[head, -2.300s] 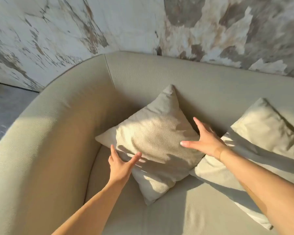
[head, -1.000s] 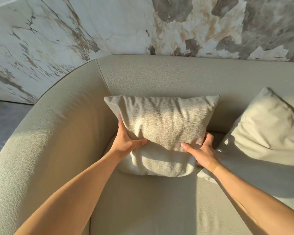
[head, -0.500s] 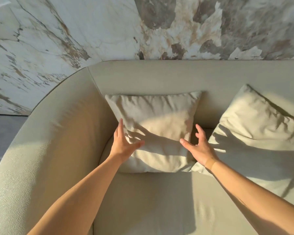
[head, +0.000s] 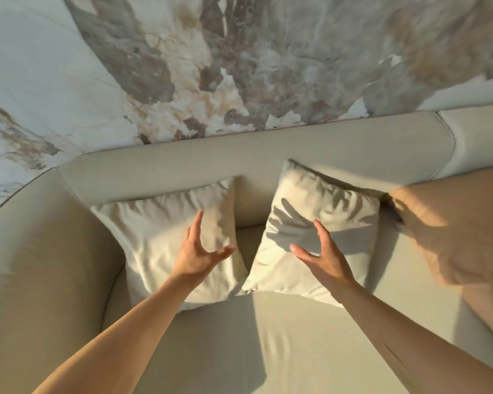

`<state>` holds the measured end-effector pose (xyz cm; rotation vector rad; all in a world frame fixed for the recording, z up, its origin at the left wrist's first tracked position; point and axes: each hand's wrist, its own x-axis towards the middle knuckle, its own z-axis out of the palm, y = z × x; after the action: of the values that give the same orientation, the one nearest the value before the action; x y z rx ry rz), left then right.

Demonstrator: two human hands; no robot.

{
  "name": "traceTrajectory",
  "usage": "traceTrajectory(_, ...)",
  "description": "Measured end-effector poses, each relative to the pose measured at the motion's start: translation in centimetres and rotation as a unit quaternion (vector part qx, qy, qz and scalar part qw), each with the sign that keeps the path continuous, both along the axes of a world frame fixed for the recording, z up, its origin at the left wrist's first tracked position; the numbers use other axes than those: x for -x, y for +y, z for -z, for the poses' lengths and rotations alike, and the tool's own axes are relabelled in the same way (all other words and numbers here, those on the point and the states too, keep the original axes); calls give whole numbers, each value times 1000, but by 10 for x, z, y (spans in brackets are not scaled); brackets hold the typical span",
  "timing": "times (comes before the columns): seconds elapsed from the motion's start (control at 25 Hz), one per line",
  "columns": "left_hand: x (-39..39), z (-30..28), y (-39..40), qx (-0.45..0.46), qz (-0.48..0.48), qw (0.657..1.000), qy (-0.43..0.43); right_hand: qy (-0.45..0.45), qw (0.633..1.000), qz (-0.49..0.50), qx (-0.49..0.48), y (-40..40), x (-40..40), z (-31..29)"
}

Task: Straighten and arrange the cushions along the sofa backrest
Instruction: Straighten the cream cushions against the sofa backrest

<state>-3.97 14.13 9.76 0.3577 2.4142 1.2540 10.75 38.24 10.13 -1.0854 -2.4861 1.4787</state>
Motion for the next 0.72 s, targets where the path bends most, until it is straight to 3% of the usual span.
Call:
traceTrajectory(0.16,-32,3,73,6,21,1000,-8,-25,1000,1,-15,69,-46,6)
traceTrajectory(0.36,-72,9,148,70,38,996,26,-138,961,-104,-217,161,-97,24)
traceTrajectory(0.52,-80,21,186,112,21,993,22,-169,964,-106,-176,224,-111,44)
traceTrajectory(0.72,-63,54,213,151,5,989,-4,-151,985,-70,-49,257,-91,86)
